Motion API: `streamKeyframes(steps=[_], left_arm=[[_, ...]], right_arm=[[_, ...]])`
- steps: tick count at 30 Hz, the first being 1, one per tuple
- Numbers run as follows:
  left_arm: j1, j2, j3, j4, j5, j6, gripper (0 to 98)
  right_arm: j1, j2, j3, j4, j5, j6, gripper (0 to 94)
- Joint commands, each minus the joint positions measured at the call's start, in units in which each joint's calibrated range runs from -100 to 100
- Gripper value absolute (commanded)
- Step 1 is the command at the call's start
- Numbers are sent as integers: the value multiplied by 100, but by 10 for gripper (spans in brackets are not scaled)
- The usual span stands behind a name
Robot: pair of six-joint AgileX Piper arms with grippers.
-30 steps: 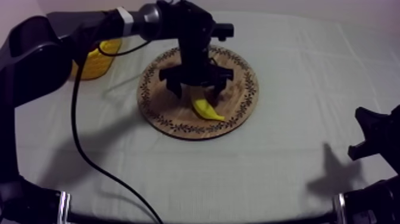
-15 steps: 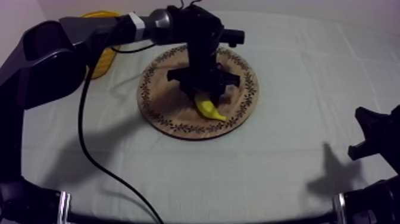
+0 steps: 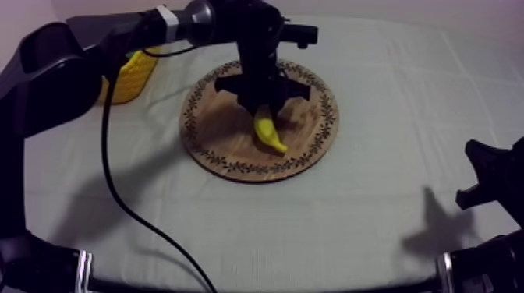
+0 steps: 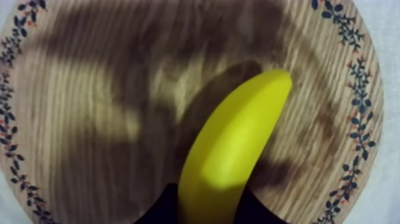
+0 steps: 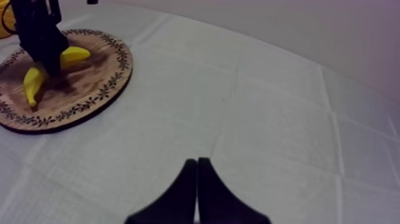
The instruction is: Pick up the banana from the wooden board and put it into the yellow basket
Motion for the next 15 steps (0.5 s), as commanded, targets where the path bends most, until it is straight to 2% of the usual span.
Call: streamKeyframes(steps=[1,8,15], left_arm=[[-22,-182,57,-8,42,-44,227],[-172,-1198,507,73,228,-261,238],[-495,-2558,1235,153,361,-647,245]], right_arm=[[0,0,-3,1,1,1,3],[0,0,-3,1,1,1,3],[0,0,-3,1,1,1,3]])
